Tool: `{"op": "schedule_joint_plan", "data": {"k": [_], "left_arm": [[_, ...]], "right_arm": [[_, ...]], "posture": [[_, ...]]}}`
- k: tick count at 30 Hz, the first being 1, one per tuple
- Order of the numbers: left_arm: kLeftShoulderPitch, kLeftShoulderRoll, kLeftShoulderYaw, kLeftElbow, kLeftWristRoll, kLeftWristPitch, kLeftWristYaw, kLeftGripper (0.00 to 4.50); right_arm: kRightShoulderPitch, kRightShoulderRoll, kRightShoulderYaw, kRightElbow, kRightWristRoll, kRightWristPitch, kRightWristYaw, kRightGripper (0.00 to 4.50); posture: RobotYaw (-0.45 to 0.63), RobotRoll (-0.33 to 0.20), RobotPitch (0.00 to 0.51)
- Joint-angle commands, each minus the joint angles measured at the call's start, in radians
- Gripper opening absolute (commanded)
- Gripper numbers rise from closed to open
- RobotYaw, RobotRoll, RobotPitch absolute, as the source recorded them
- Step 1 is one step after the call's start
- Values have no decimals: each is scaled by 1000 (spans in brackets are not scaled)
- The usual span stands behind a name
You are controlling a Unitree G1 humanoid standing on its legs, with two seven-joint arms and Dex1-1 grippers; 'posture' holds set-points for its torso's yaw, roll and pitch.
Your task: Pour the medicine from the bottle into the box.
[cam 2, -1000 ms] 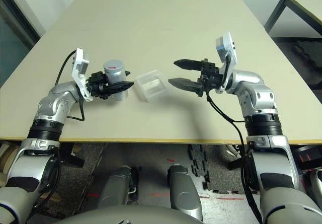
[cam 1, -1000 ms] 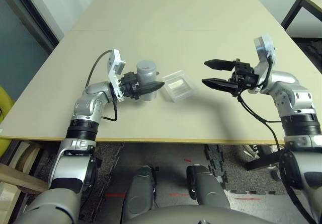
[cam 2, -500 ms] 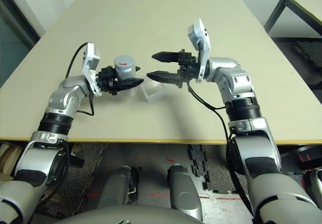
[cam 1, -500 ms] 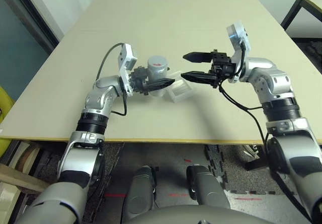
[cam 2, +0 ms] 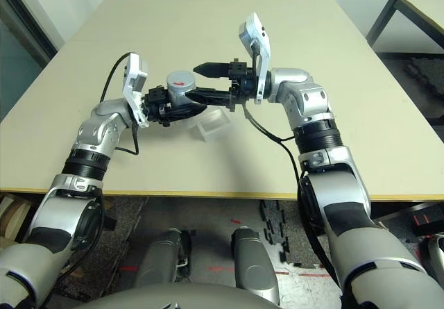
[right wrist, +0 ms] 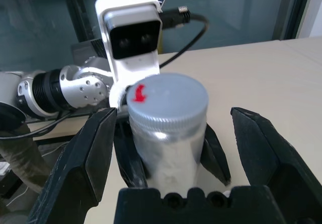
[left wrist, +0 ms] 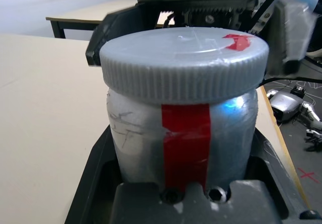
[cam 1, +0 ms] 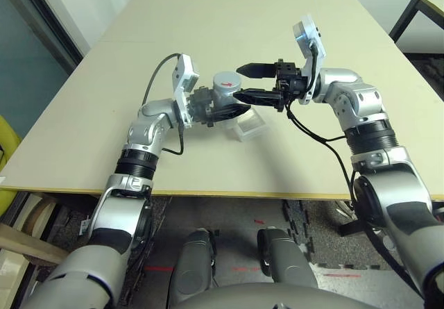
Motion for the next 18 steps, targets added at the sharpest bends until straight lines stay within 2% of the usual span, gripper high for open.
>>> {"op": "schedule_joint_plan", "data": {"k": [1,10,13,17,18], "left_arm": [[-17,-1,-8,17,18,-14,-11,2642],[-16,0,-9,16,21,-15,-12,2642],[-13,0,-10,12,22,-12,-11,2642],[-11,0,-10,5,19,-6,-12,2642],[-11,0,-10,4,19,-4,-13,2642]], "right_arm": [[-15,9,-4,8,6,17,-2,4500],[-22,26,-4,16,2,18,-6,4500],[-23,32,-3,17,0,14,-8,3850],[-23,35,-1,18,-2,7,-8,2564],[-23,35,0,18,-3,5,-7,2559]], "posture": [[-168,0,57],[-163,0,55],[-161,0,55],[-159,0,56],[-159,0,56]]}}
